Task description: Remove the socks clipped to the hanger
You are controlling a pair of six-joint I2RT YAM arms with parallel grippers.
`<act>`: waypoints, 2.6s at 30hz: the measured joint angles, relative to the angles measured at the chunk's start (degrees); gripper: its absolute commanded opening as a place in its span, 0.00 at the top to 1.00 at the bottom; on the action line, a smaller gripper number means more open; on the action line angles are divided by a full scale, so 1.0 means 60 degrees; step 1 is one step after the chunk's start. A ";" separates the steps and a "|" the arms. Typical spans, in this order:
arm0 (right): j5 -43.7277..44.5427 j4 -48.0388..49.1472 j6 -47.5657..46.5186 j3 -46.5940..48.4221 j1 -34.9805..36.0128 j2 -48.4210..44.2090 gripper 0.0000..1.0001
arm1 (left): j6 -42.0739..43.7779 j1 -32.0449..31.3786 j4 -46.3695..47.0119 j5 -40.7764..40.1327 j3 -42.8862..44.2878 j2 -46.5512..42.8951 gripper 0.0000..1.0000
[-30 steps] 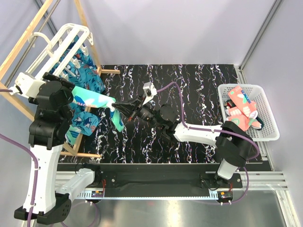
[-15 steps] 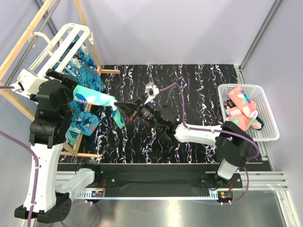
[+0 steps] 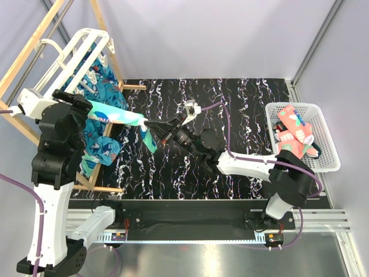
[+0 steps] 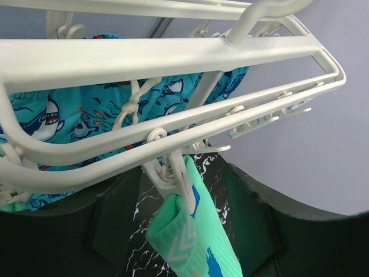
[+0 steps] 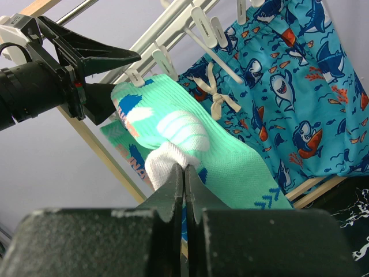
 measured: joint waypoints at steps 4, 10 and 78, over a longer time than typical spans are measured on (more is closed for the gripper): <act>0.0047 0.0007 0.0040 -0.0036 0.0000 0.0000 1.00 | -0.0004 0.0000 0.0004 -0.0007 0.0000 0.0036 0.40; 0.0098 0.0011 0.0069 -0.0091 0.0000 0.0000 1.00 | -0.0044 0.0000 0.0055 -0.0146 -0.0022 0.0051 0.46; 0.5224 -1.2149 -0.3220 0.2255 -0.5391 -0.6451 1.00 | 0.1530 -0.0408 0.0350 0.8229 -0.0805 -0.0357 0.31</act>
